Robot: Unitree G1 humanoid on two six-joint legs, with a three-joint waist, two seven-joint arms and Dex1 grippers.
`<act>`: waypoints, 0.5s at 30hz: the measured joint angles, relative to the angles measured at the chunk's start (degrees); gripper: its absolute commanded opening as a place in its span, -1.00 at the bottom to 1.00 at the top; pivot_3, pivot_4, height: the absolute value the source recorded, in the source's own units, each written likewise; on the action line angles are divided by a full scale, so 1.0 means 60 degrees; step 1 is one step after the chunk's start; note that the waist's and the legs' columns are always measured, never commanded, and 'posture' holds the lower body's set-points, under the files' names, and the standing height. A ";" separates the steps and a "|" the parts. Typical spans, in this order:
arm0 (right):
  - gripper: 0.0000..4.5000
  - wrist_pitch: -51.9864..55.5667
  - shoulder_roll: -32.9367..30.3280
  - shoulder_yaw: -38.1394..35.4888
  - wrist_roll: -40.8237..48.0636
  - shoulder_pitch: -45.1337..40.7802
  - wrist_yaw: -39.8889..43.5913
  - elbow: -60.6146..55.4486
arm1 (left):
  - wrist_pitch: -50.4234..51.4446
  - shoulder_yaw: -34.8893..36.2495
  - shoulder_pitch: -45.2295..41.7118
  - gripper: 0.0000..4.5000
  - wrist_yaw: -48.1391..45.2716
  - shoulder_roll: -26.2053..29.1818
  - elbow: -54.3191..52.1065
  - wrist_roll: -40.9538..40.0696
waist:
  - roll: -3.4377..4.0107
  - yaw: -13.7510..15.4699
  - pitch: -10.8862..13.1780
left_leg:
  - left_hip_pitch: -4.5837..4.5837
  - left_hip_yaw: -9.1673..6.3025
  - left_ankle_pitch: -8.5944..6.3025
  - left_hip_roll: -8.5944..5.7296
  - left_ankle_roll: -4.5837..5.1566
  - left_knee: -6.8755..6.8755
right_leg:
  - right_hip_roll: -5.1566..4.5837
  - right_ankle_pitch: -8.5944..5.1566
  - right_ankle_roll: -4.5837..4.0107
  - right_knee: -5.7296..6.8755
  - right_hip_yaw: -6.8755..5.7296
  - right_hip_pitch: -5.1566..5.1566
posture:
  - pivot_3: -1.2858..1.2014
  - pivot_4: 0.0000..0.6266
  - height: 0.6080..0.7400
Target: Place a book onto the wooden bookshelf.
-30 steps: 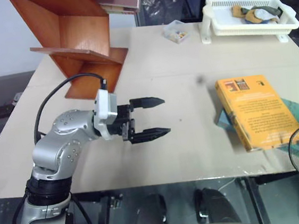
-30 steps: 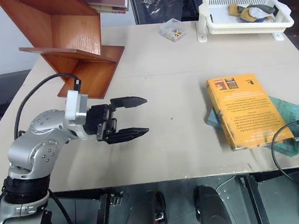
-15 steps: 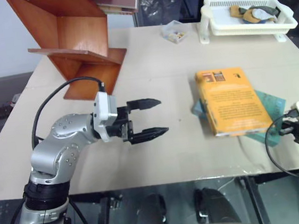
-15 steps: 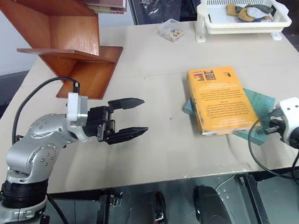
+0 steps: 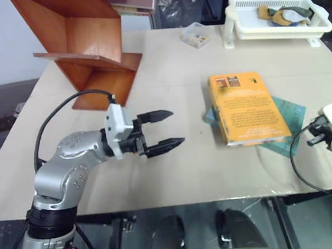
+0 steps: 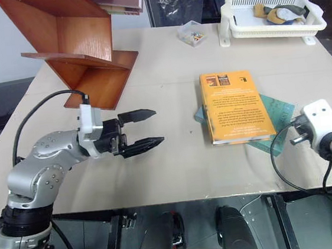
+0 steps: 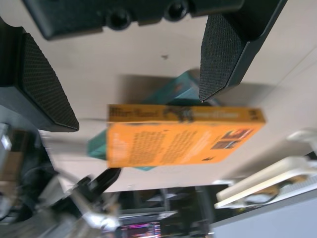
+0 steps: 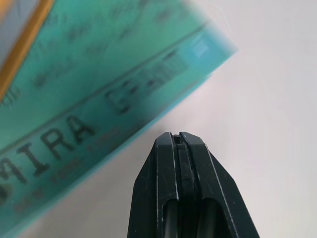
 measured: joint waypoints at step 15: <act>-0.97 -0.4389 0.0442 0.4602 -0.2325 -0.5922 0.1240 0.7291 | 0.1708 0.0218 0.0297 1.00 0.1907 -0.0045 -0.0520 -0.0019 | -0.0013 -0.0191 0.0016 | -0.0015 0.0027 0.0014 -0.0001 -0.0023 -0.0018 | 0.0009 0.0044 0.0000 -0.0021 0.0024 -0.0021 | 0.03 -0.52 1.00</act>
